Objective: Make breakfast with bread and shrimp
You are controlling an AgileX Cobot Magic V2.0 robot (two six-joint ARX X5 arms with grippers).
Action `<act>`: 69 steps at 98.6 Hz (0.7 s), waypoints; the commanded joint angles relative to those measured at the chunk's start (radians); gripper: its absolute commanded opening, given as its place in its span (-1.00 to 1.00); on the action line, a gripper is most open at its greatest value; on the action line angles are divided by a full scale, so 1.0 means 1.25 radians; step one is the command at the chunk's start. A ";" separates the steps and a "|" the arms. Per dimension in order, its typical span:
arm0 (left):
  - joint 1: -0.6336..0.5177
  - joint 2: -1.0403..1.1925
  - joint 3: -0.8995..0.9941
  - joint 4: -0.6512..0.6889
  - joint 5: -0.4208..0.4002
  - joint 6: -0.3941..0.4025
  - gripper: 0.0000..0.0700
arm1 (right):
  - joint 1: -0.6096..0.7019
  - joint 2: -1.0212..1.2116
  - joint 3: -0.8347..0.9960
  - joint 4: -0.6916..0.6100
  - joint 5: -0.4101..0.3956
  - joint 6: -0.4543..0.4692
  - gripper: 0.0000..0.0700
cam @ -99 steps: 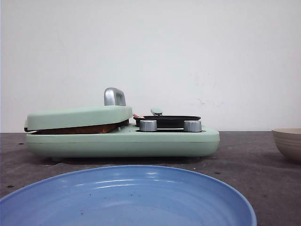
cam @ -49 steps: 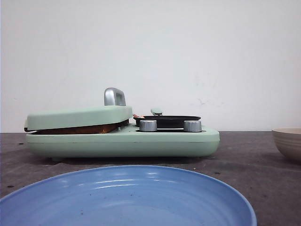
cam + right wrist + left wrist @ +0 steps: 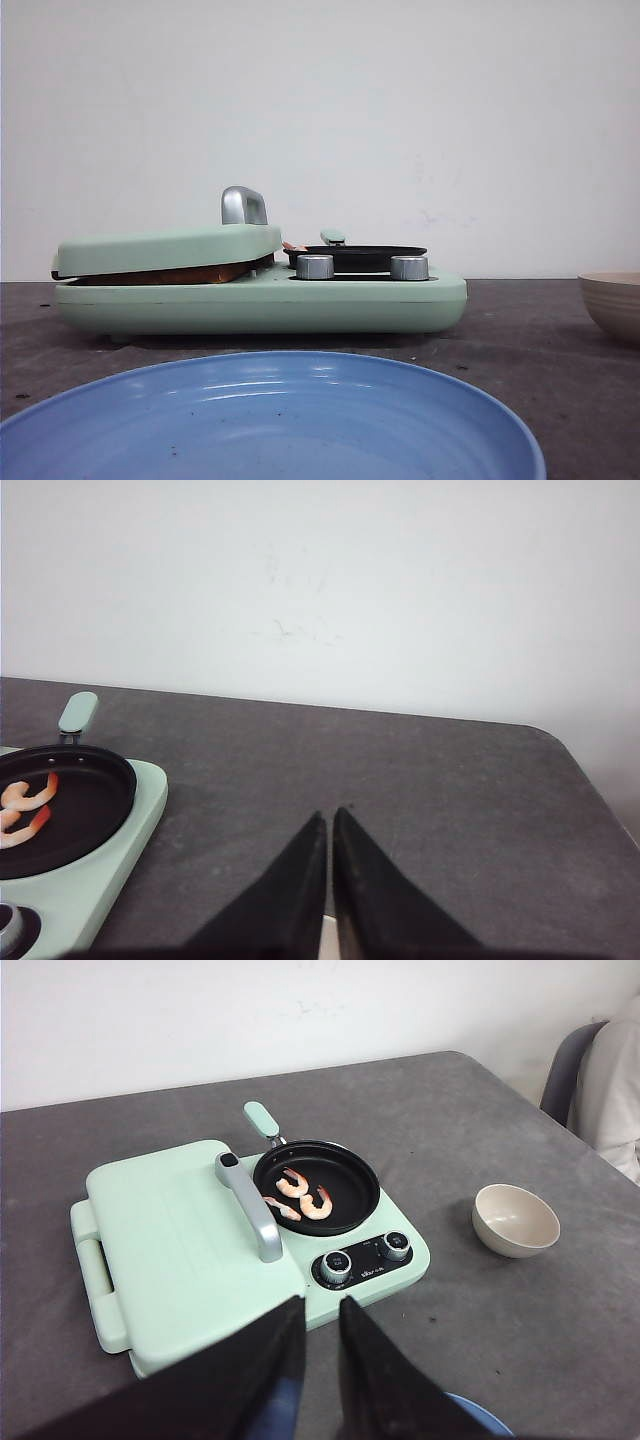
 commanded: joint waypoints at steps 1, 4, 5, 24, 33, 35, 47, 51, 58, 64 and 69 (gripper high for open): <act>0.003 -0.011 0.011 0.005 -0.003 0.001 -0.99 | 0.001 0.002 0.005 0.008 0.000 0.005 -1.00; 0.009 -0.017 0.011 0.011 -0.004 0.012 -0.99 | 0.001 0.002 0.005 0.009 0.000 0.005 -1.00; 0.011 -0.020 0.011 0.015 -0.006 0.018 -0.99 | 0.001 0.002 0.005 0.009 0.000 0.005 -1.00; 0.085 -0.076 -0.023 0.076 -0.003 0.099 -0.99 | 0.001 0.002 0.005 0.008 0.000 0.005 -1.00; 0.122 -0.114 -0.109 0.163 0.006 0.132 -0.99 | 0.001 0.002 0.005 0.008 0.000 0.005 -1.00; 0.130 -0.125 -0.138 0.194 0.007 0.132 -0.99 | 0.001 0.002 0.005 0.009 0.000 0.005 -1.00; 0.182 -0.202 -0.332 0.383 0.021 0.121 -0.99 | 0.001 0.002 0.005 0.008 0.000 0.005 -1.00; 0.200 -0.230 -0.401 0.439 0.048 0.108 -0.99 | 0.001 0.002 0.005 0.008 0.000 0.005 -1.00; 0.233 -0.279 -0.518 0.517 0.098 0.075 -0.99 | 0.001 0.002 0.005 0.008 0.000 0.005 -1.00; 0.261 -0.318 -0.609 0.573 0.118 0.047 -0.99 | 0.001 0.002 0.005 0.008 0.000 0.005 -1.00; 0.282 -0.349 -0.679 0.616 0.120 0.034 -0.99 | 0.001 0.002 0.005 0.008 0.000 0.005 -1.00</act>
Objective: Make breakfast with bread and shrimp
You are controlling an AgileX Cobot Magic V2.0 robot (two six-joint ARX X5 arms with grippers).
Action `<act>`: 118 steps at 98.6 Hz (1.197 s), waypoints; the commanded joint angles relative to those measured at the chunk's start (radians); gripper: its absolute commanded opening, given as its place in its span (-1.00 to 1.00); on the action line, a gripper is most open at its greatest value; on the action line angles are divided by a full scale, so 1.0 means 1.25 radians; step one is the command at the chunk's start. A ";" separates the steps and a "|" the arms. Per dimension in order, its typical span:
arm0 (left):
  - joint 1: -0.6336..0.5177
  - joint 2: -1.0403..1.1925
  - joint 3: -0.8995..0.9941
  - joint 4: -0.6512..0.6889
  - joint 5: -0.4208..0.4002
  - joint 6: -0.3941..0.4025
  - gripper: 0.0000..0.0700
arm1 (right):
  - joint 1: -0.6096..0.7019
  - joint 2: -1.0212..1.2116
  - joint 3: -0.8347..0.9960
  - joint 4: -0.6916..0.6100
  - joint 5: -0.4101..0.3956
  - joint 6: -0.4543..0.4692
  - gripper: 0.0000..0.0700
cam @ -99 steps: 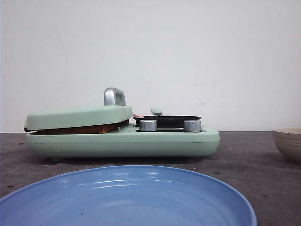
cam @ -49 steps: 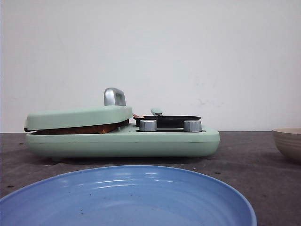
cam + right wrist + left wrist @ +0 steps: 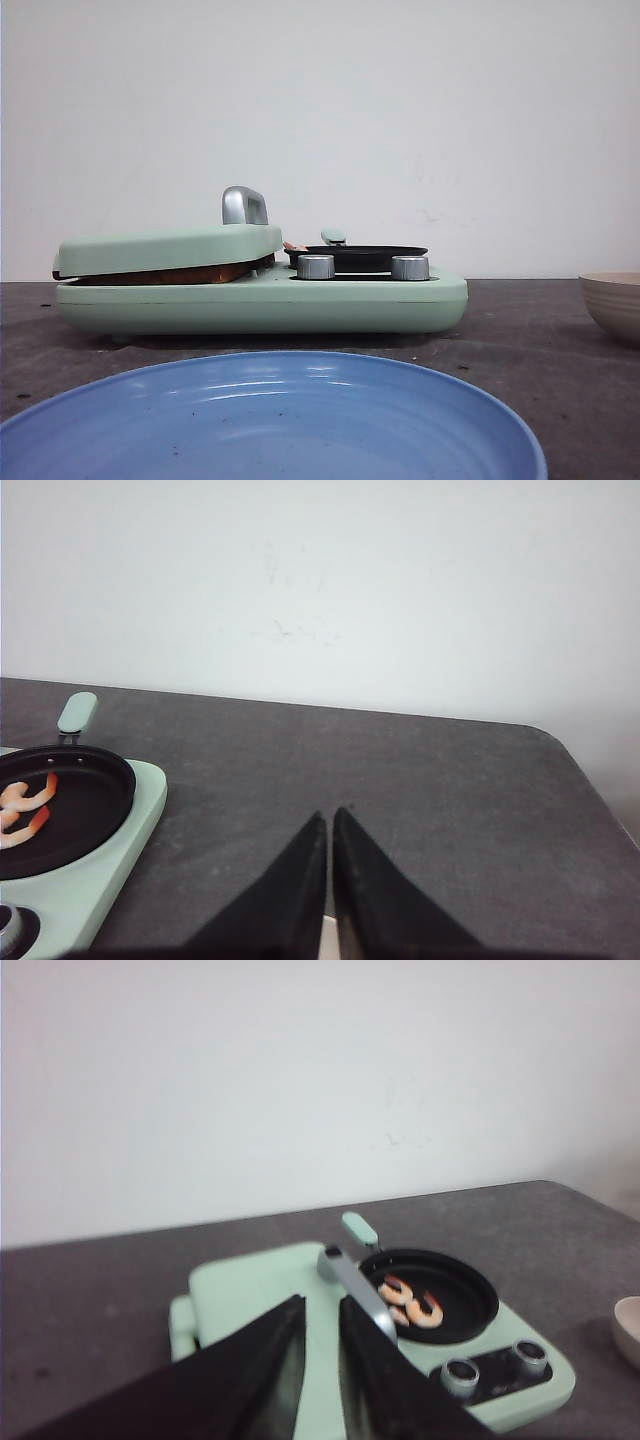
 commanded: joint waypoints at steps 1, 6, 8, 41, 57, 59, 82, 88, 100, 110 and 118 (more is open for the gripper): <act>0.020 -0.032 -0.085 0.063 0.008 -0.039 -0.99 | 0.001 0.002 0.005 0.008 0.000 0.005 -1.00; 0.042 -0.062 -0.149 0.103 0.008 -0.048 -0.99 | 0.001 0.002 0.005 0.008 0.000 0.005 -1.00; 0.050 -0.075 -0.173 0.119 0.008 -0.052 -0.99 | 0.001 0.002 0.005 0.008 0.000 0.005 -1.00; 0.189 -0.218 -0.395 0.190 0.007 -0.053 -0.99 | 0.001 0.002 0.005 0.008 0.000 0.005 -1.00; 0.234 -0.231 -0.430 0.188 0.007 -0.008 -0.99 | 0.001 0.002 0.005 0.008 0.000 0.005 -1.00; 0.237 -0.235 -0.435 0.188 0.007 -0.005 -0.99 | 0.001 0.002 0.005 0.008 0.000 0.005 -1.00; 0.248 -0.278 -0.497 0.193 0.008 -0.028 -0.99 | 0.001 0.002 0.005 0.008 0.000 0.005 -1.00; 0.248 -0.278 -0.500 0.176 0.008 -0.029 -0.99 | 0.001 0.002 0.005 0.008 0.000 0.005 -1.00; 0.248 -0.278 -0.500 0.150 0.007 -0.003 -0.99 | 0.001 0.002 0.005 0.008 0.000 0.005 -1.00; 0.248 -0.278 -0.500 0.110 0.007 0.001 -0.99 | 0.001 0.002 0.005 0.008 0.000 0.005 -1.00; 0.248 -0.278 -0.500 0.089 0.007 0.005 -0.99 | 0.001 0.002 0.005 0.008 0.000 0.005 -1.00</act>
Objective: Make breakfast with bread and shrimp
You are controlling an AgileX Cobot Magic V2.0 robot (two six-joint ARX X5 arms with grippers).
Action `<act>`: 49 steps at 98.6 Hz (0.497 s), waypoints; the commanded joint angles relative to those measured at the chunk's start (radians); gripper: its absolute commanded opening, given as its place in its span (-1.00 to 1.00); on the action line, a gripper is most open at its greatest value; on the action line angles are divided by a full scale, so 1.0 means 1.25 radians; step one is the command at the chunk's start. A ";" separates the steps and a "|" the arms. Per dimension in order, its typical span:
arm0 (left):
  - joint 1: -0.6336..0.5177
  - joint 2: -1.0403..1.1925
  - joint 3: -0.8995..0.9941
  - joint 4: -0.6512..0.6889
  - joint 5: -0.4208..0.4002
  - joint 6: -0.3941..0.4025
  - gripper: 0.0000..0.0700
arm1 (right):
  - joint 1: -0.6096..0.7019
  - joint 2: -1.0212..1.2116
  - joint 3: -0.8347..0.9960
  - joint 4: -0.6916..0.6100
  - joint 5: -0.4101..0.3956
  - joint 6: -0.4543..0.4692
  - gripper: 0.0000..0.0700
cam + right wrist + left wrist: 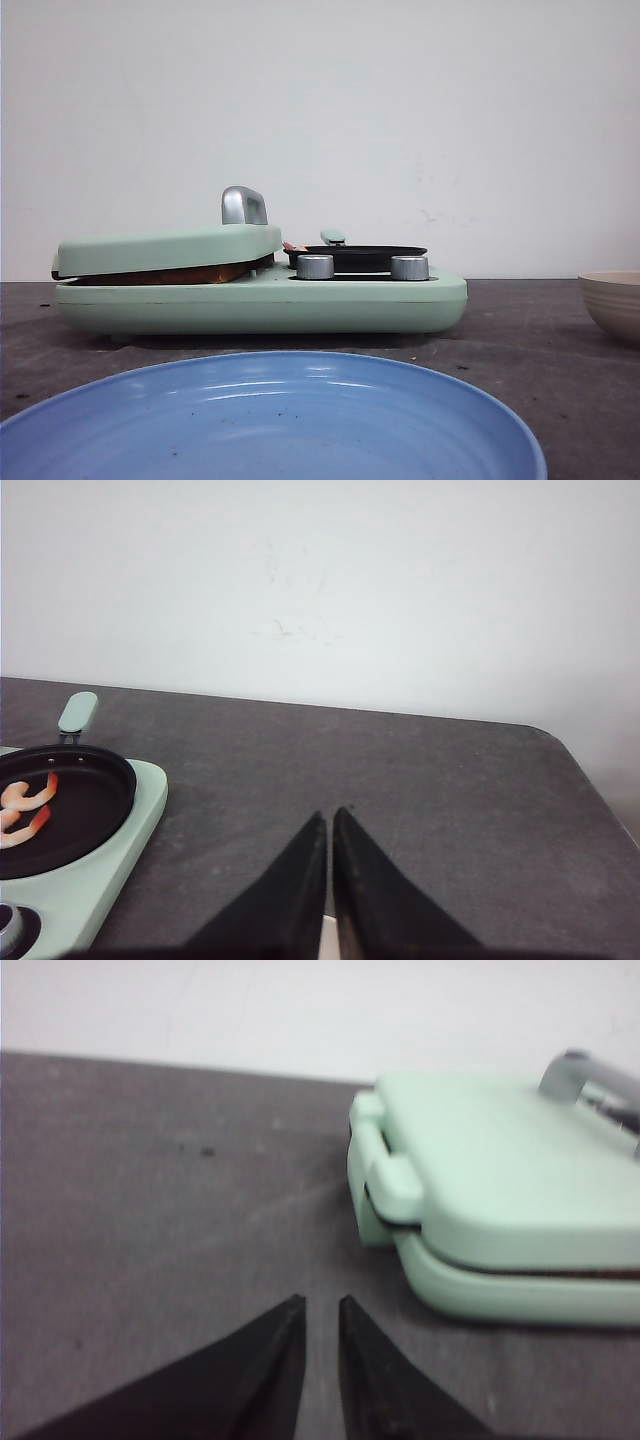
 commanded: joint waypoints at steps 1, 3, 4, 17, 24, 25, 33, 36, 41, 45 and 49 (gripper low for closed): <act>0.002 -0.002 -0.015 -0.007 0.002 0.016 -0.99 | 0.001 0.002 0.005 0.008 0.000 0.005 -1.00; 0.002 -0.002 -0.015 -0.007 0.002 0.021 -0.99 | 0.001 0.002 0.005 0.008 0.000 0.005 -1.00; 0.002 -0.002 -0.015 -0.007 0.002 0.024 -0.99 | 0.001 0.002 0.005 0.008 0.000 0.005 -1.00; 0.002 -0.002 -0.015 -0.007 0.001 0.031 -0.99 | 0.001 0.002 0.005 0.008 0.000 0.005 -1.00; 0.002 -0.002 -0.015 -0.004 0.001 0.006 -0.99 | 0.001 0.002 0.005 0.008 0.000 0.005 -1.00; 0.002 -0.002 -0.015 -0.003 0.002 -0.001 -0.99 | 0.001 0.002 0.005 0.008 0.000 0.005 -1.00; 0.002 -0.002 -0.015 -0.002 0.002 -0.015 -0.99 | 0.001 0.002 0.005 0.008 0.000 0.005 -1.00; 0.002 -0.002 -0.015 -0.002 0.001 -0.015 -0.99 | 0.001 0.002 0.005 0.008 0.000 0.005 -1.00; 0.002 -0.002 -0.015 -0.002 0.002 -0.015 -0.99 | 0.001 0.002 0.005 0.008 0.000 0.005 -1.00; 0.002 -0.002 -0.015 -0.002 0.002 -0.015 -0.99 | 0.001 0.002 0.005 0.008 0.000 0.005 -1.00; 0.002 -0.002 -0.015 -0.002 0.002 -0.015 -0.99 | 0.001 0.002 0.005 0.008 0.000 0.005 -1.00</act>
